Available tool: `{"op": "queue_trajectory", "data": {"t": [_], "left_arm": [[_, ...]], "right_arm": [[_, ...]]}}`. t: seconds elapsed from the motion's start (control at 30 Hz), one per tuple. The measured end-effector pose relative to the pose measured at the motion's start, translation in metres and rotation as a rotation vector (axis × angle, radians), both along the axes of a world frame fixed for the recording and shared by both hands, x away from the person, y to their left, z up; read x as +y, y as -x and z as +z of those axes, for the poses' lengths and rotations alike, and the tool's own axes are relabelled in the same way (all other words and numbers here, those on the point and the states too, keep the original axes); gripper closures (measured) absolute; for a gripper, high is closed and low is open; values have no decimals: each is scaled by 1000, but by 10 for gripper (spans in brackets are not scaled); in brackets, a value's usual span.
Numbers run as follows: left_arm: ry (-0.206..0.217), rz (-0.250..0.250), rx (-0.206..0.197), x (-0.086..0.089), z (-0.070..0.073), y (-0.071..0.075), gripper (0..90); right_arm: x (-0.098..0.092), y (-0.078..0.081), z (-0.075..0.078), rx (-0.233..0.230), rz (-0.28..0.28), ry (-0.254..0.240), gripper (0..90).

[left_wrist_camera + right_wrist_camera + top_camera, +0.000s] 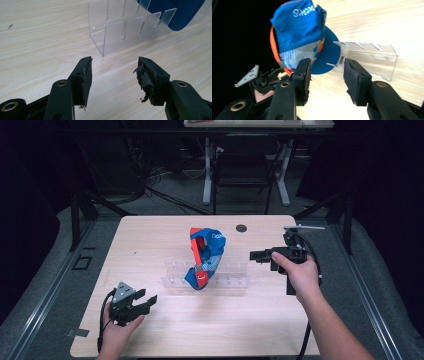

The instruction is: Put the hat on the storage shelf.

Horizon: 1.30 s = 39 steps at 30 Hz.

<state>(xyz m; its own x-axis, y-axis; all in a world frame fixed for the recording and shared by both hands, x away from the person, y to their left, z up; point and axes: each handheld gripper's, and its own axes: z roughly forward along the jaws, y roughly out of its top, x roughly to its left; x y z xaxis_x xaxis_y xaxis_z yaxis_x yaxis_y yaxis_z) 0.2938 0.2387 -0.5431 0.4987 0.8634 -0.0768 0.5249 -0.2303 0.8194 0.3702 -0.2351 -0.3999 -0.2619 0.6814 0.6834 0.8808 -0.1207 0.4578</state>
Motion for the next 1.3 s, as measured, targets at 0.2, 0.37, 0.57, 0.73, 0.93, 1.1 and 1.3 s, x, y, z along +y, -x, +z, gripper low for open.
{"op": "queue_trajectory", "data": {"t": [0.2,0.37,0.57,0.73,0.93,1.1,1.3], "left_arm": [[0,12,9,5,-5,-2,460],[-24,20,9,7,-10,-4,459],[-43,20,14,7,-14,-6,457],[-39,21,23,7,-15,-7,455],[-35,25,32,8,-16,-7,454],[-38,21,31,7,-17,-8,454],[-33,22,34,7,-18,-8,452]], "right_arm": [[-5,8,-13,-19,-14,38,554],[-7,17,-23,-44,-28,92,552],[-8,30,-40,-60,-24,125,547],[-8,41,-54,-86,-11,185,523],[-2,60,-80,-109,7,270,502],[1,72,-98,-126,9,298,496],[0,84,-115,-140,1,309,493]]}}
